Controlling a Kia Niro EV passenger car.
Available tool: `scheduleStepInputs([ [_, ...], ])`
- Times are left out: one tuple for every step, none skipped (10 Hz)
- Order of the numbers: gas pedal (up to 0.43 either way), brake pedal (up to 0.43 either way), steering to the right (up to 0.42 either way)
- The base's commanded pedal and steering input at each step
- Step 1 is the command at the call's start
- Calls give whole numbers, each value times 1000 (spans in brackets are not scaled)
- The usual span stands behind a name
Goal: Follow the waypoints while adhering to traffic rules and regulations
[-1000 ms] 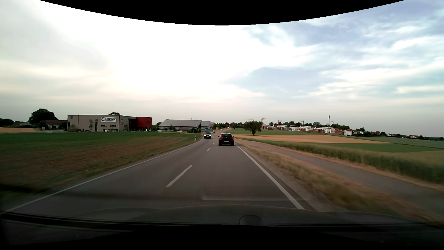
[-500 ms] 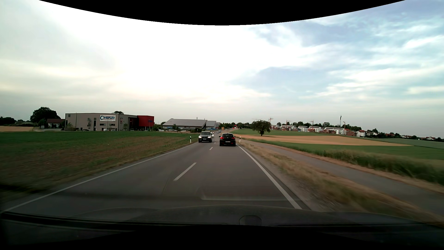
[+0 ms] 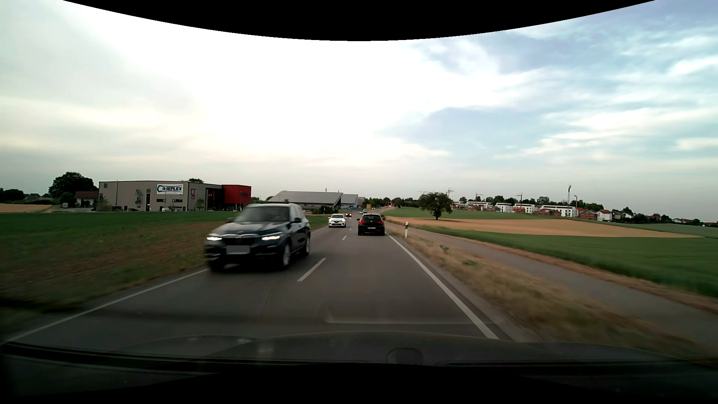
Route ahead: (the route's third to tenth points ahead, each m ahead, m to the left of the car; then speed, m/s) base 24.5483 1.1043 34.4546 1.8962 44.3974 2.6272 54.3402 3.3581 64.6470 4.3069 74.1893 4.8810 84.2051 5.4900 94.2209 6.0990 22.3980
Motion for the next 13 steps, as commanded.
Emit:
scheduleStepInputs([
  [39, 6, -12],
  [0, 6, -12],
  [0, 6, -11],
  [0, 6, -10],
  [0, 6, -9],
  [0, 6, -9],
  [0, 6, -9],
  [0, 6, -9],
  [0, 6, -9],
  [0, 6, -9],
  [0, 6, -9],
  [0, 6, -9],
  [0, 6, -9],
])
